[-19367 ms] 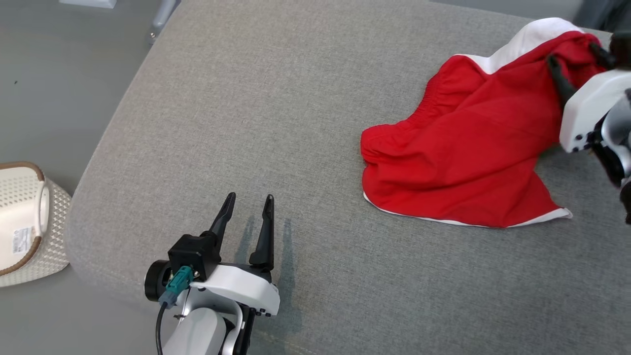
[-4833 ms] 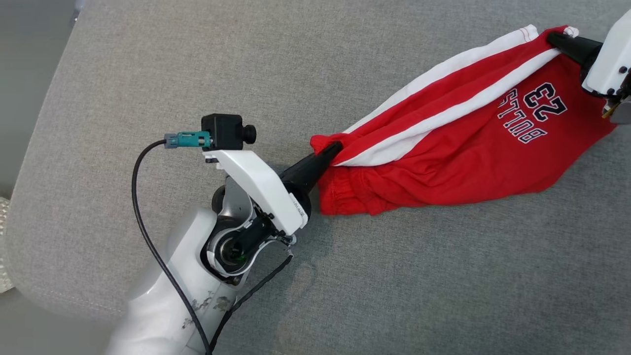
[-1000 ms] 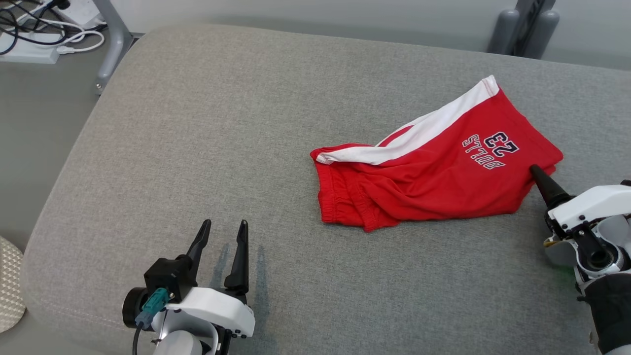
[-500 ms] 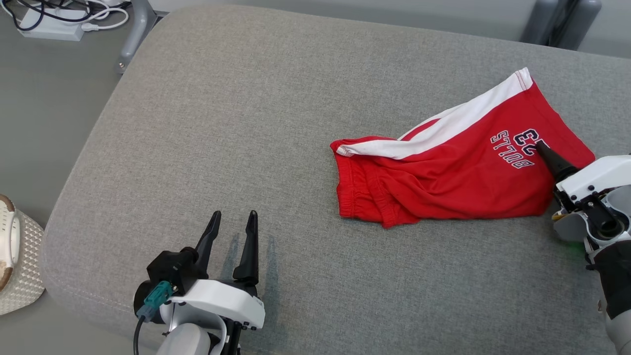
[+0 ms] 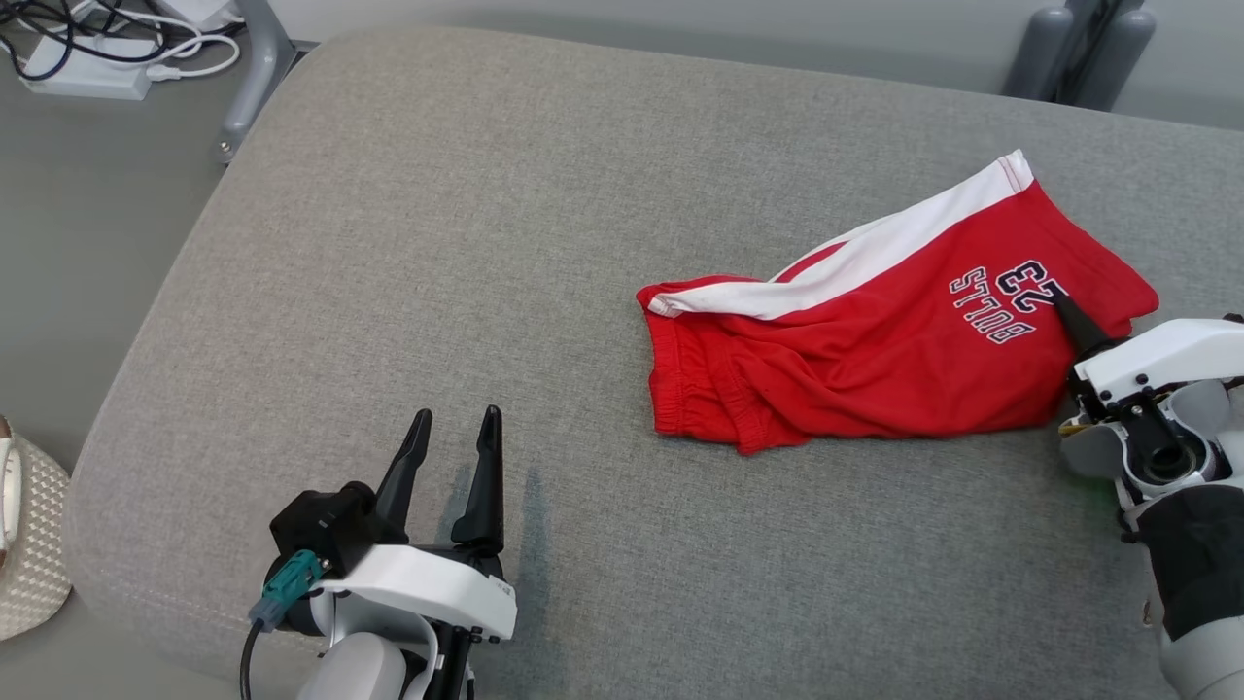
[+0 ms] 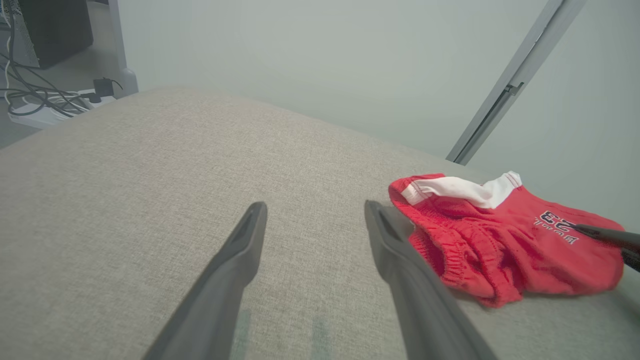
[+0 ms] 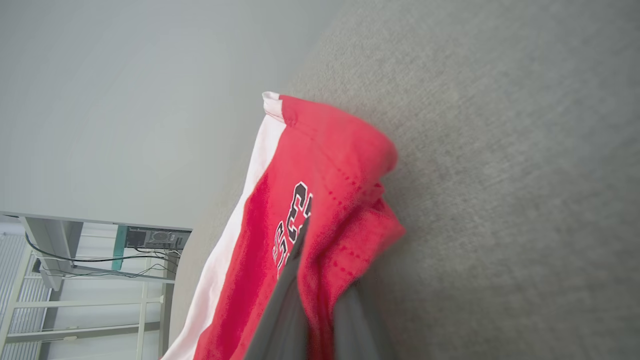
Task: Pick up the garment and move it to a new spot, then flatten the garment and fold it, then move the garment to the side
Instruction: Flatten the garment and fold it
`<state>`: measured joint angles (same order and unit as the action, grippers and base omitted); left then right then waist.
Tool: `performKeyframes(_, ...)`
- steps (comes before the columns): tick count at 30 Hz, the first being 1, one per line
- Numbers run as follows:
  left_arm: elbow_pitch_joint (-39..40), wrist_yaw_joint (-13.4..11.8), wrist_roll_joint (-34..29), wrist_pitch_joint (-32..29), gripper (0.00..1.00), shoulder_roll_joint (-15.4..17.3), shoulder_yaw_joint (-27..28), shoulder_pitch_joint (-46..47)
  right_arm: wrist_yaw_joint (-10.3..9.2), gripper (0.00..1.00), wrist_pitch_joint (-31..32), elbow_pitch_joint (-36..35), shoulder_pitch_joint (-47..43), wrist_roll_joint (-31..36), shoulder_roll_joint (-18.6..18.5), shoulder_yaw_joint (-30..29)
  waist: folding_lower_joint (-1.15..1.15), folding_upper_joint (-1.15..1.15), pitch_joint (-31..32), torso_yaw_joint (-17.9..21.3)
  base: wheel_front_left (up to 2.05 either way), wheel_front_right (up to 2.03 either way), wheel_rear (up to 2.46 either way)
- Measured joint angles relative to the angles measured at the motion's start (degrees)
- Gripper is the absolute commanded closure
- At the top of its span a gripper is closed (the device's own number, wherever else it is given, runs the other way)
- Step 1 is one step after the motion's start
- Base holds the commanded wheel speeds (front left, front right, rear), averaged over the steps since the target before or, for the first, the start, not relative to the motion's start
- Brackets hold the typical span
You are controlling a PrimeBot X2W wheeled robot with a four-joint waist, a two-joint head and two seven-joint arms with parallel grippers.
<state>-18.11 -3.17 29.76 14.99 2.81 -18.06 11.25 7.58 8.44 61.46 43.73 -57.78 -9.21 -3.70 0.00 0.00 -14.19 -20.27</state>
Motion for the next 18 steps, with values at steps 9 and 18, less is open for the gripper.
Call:
performKeyframes(9, 0.0, -0.2, -1.1, 0.0, 0.00, 0.0, 1.1, -1.0, 0.01, 1.00, -6.7, -3.0, -4.7, -4.2, 3.9, -2.2, 0.00, 0.00, 3.1, 3.6, 0.00, 0.00, 0.00)
performKeyframes(18, -0.1, -0.4, -1.6, 0.0, 0.00, 0.0, 1.6, -4.1, 0.01, 1.00, -14.0, -2.7, -10.5, -8.1, 6.3, -4.5, 0.00, 0.00, 6.9, 7.2, 0.00, 0.00, 0.00)
